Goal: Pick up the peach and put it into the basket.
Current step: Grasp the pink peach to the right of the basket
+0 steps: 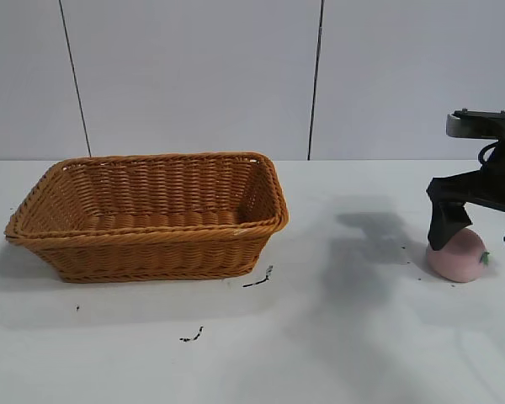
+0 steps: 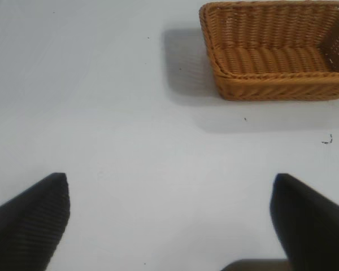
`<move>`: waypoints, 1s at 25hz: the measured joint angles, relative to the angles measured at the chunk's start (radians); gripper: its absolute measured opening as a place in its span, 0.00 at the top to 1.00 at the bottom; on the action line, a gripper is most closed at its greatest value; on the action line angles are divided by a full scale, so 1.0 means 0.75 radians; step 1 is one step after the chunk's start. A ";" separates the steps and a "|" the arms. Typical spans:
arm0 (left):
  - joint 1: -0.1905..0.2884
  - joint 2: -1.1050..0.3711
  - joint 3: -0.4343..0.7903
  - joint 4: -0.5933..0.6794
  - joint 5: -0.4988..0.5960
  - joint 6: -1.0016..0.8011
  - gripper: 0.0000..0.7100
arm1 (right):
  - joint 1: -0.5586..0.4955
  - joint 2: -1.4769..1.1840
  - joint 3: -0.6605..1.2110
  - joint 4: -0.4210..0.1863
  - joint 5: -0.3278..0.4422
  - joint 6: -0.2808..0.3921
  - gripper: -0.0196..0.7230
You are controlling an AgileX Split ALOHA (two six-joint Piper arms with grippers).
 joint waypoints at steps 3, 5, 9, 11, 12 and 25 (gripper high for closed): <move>0.000 0.000 0.000 0.000 0.000 0.000 0.02 | 0.000 0.003 0.000 0.001 0.004 -0.051 0.09; 0.000 0.000 0.000 0.000 0.000 0.000 0.02 | 0.000 0.004 0.000 0.003 0.006 -0.078 0.09; 0.000 0.000 0.000 0.000 0.000 0.000 0.02 | 0.000 0.010 0.000 0.028 0.007 -0.124 0.09; 0.000 0.000 0.000 0.000 0.000 0.000 0.02 | 0.000 0.013 0.000 0.033 0.000 -0.135 0.09; 0.000 0.000 0.000 0.000 0.000 0.000 0.02 | 0.000 0.016 0.000 0.035 -0.004 -0.135 0.09; 0.000 0.000 0.000 0.000 0.000 0.000 0.02 | 0.000 0.104 -0.099 0.063 0.009 -0.135 0.09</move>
